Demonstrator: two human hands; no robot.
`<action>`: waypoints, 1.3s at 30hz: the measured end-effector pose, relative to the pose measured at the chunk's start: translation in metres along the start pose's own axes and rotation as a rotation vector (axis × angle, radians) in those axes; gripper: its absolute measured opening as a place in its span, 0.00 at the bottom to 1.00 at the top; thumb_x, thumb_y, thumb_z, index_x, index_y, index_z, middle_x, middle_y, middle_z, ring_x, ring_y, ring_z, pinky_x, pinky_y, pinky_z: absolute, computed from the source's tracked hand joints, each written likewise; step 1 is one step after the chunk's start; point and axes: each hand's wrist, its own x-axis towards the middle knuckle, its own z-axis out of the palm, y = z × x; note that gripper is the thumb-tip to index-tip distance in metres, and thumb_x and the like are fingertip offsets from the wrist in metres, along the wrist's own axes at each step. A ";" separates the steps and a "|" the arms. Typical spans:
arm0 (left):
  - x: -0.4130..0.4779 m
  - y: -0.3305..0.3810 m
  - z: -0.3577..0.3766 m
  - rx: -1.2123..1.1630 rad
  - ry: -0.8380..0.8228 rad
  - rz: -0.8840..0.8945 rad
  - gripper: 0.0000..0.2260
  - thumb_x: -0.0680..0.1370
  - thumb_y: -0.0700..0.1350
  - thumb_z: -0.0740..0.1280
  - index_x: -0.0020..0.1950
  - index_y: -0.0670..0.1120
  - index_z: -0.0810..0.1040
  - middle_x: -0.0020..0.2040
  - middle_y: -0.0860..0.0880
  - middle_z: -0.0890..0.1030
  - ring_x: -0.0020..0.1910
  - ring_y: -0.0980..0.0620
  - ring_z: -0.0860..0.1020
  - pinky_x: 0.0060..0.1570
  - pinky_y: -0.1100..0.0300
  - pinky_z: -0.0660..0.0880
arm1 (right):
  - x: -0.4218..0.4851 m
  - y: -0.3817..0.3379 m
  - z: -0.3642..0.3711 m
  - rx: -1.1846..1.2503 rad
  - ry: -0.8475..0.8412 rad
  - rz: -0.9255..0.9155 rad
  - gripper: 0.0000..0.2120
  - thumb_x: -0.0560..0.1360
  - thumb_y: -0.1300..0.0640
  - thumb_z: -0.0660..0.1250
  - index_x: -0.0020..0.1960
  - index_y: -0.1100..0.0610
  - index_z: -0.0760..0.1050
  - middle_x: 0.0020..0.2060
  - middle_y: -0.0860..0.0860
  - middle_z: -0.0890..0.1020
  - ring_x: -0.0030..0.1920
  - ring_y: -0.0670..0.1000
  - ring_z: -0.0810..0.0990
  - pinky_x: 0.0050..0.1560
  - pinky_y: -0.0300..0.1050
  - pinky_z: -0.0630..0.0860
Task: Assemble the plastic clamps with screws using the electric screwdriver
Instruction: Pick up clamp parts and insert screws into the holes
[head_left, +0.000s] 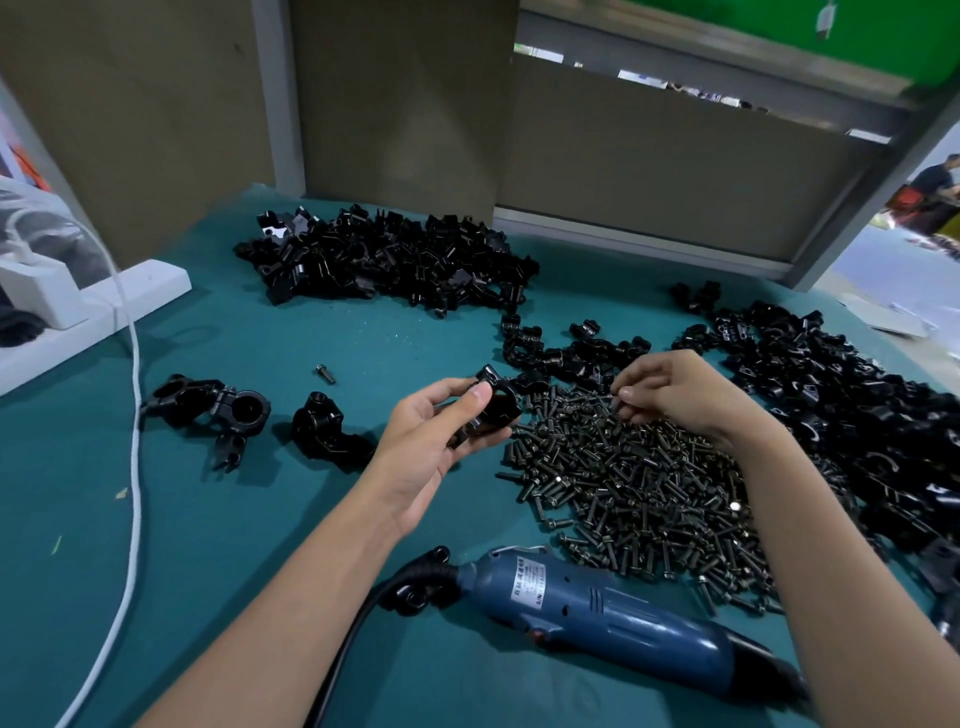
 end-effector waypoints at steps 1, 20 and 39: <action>0.000 0.000 0.000 0.004 0.000 -0.002 0.18 0.72 0.45 0.72 0.57 0.36 0.79 0.54 0.38 0.84 0.54 0.41 0.83 0.48 0.58 0.81 | -0.004 -0.001 0.000 0.116 -0.027 -0.009 0.06 0.76 0.70 0.65 0.47 0.64 0.80 0.38 0.56 0.86 0.39 0.49 0.85 0.38 0.36 0.80; 0.000 -0.005 0.002 0.118 -0.049 0.065 0.13 0.72 0.45 0.70 0.52 0.40 0.79 0.52 0.39 0.84 0.52 0.46 0.83 0.49 0.59 0.80 | -0.042 -0.049 0.070 0.424 0.008 -0.475 0.08 0.74 0.71 0.69 0.44 0.59 0.80 0.42 0.56 0.86 0.41 0.51 0.84 0.43 0.40 0.79; -0.001 -0.008 0.000 0.537 0.072 0.272 0.06 0.77 0.39 0.70 0.53 0.43 0.80 0.45 0.47 0.86 0.46 0.51 0.85 0.47 0.65 0.78 | -0.036 -0.051 0.074 0.017 0.150 -0.548 0.04 0.73 0.62 0.73 0.45 0.54 0.85 0.39 0.46 0.84 0.43 0.46 0.82 0.48 0.43 0.78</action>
